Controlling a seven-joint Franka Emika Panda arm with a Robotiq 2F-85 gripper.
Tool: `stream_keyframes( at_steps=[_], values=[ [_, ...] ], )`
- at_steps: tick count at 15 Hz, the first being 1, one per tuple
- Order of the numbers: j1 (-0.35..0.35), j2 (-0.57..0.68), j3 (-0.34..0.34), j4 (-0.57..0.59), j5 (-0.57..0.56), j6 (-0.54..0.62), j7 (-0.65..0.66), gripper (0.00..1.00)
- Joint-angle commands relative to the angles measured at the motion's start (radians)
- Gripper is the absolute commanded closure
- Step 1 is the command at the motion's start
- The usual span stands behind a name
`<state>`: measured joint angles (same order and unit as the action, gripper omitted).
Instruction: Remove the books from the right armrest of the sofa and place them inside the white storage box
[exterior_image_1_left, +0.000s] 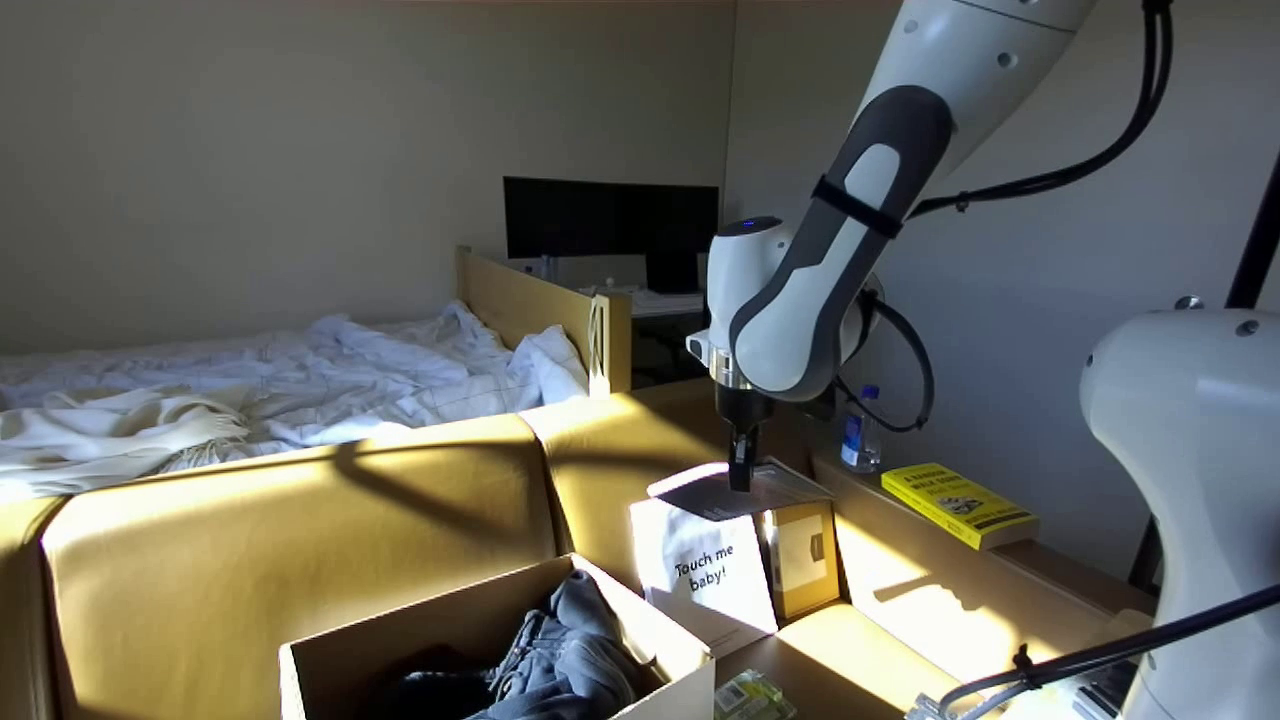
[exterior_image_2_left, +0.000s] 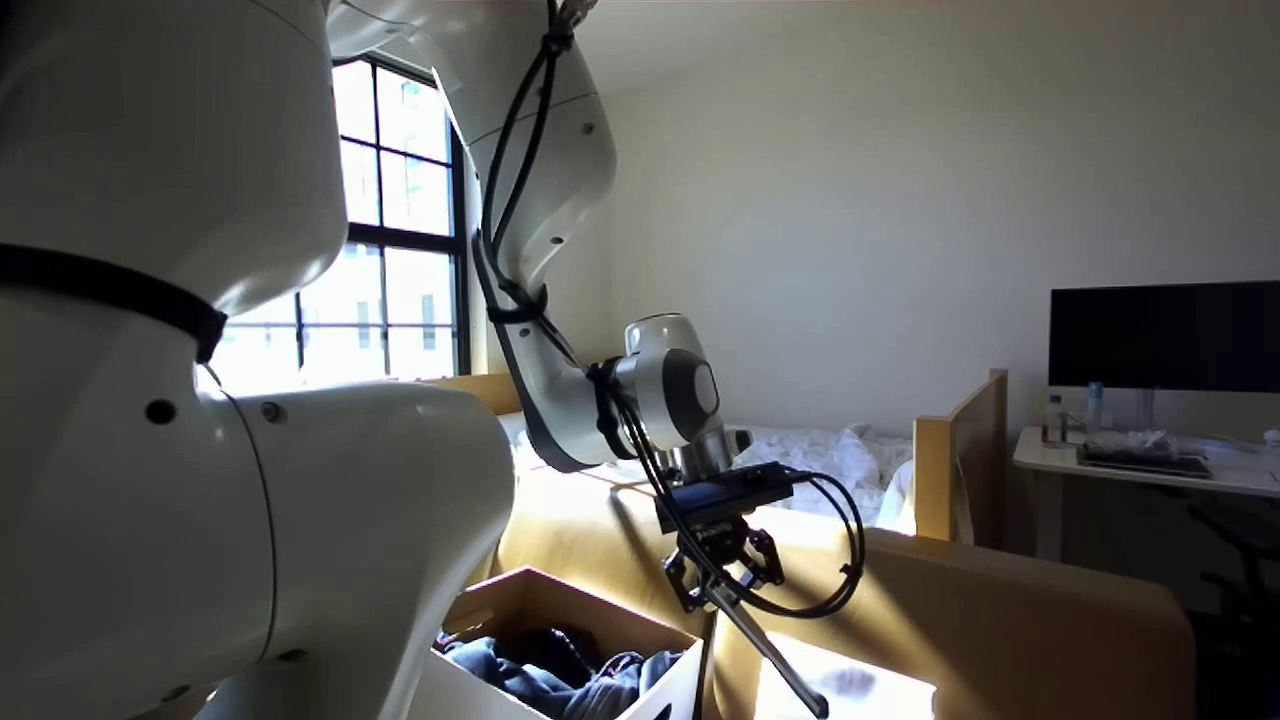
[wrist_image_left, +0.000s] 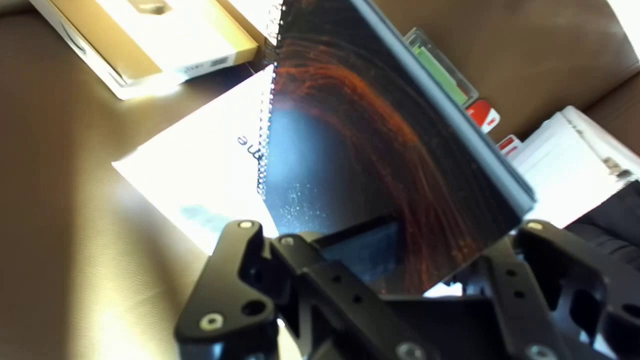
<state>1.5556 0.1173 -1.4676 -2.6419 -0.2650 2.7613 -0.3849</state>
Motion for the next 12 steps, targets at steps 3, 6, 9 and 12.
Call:
stream_keyframes(
  at_steps=[3,6,9,12],
  values=[
    [-0.108,-0.236,0.155,0.095,-0.061,-0.178,-0.153,0.98],
    [-0.274,-0.343,0.362,0.139,-0.051,-0.292,-0.254,0.97],
    [-0.475,-0.459,0.609,0.14,-0.02,-0.437,-0.364,0.97],
    [-0.656,-0.543,0.799,0.124,0.066,-0.587,-0.529,0.97]
  ],
)
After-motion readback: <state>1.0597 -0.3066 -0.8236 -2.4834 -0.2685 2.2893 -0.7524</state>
